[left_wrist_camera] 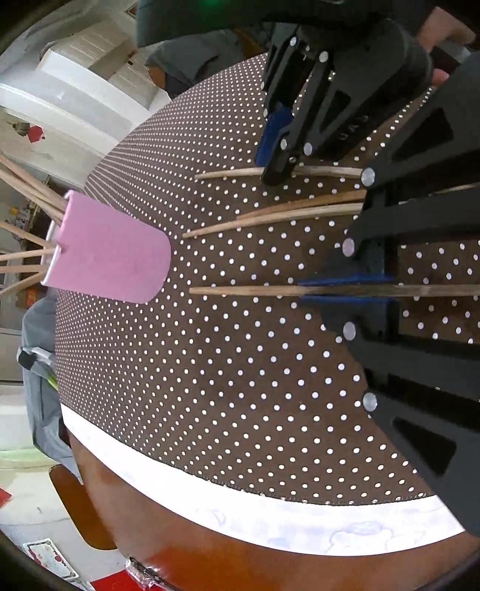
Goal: Organize utensils
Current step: 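Grasp a chopstick with the left gripper while the right gripper grasps another, then lift both held chopsticks upright and carry them above the pink cup, then lower the chopsticks into the cup and open the left gripper while the right gripper opens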
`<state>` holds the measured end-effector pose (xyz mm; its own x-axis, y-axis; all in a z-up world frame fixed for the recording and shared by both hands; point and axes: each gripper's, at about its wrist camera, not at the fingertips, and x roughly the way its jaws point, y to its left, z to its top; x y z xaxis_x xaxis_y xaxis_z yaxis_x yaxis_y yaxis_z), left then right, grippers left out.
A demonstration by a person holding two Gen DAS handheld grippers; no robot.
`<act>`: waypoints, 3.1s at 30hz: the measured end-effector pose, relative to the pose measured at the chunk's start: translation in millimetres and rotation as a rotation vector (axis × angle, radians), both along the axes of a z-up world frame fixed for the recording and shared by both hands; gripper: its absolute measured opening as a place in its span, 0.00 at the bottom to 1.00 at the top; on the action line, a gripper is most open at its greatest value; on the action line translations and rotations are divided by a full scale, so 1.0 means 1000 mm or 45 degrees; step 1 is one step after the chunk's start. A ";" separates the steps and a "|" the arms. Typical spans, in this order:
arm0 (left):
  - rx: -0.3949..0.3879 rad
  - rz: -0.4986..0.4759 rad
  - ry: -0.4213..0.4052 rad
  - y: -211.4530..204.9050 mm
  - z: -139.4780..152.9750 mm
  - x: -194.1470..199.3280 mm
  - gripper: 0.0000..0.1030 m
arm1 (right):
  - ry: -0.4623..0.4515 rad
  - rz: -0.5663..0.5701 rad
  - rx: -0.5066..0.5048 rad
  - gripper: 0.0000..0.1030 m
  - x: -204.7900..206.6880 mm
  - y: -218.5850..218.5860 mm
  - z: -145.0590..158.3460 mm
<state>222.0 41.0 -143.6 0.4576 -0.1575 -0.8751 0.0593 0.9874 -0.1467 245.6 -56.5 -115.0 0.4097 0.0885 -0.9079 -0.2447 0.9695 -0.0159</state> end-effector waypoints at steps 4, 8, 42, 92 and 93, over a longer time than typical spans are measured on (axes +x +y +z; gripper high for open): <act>-0.015 0.002 -0.015 0.000 0.003 -0.002 0.06 | 0.013 -0.009 0.091 0.09 0.001 -0.018 0.004; -0.018 -0.003 -0.025 -0.002 0.005 -0.003 0.06 | -0.003 -0.015 0.157 0.06 -0.003 -0.030 0.004; -0.070 -0.104 -0.656 -0.039 0.146 -0.049 0.06 | -0.659 0.043 0.541 0.06 -0.068 -0.083 0.147; -0.070 0.143 -1.134 -0.018 0.167 0.065 0.06 | -1.270 -0.064 0.677 0.07 0.029 -0.068 0.143; -0.067 0.146 -1.129 -0.017 0.167 0.065 0.06 | -1.257 -0.064 0.670 0.07 0.030 -0.068 0.142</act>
<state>287.3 23.9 23.6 0.9777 -0.0992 -0.1852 0.0738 0.9875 -0.1393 275.4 -124.2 27.3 0.9436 0.3290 -0.0373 -0.3119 0.9210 0.2333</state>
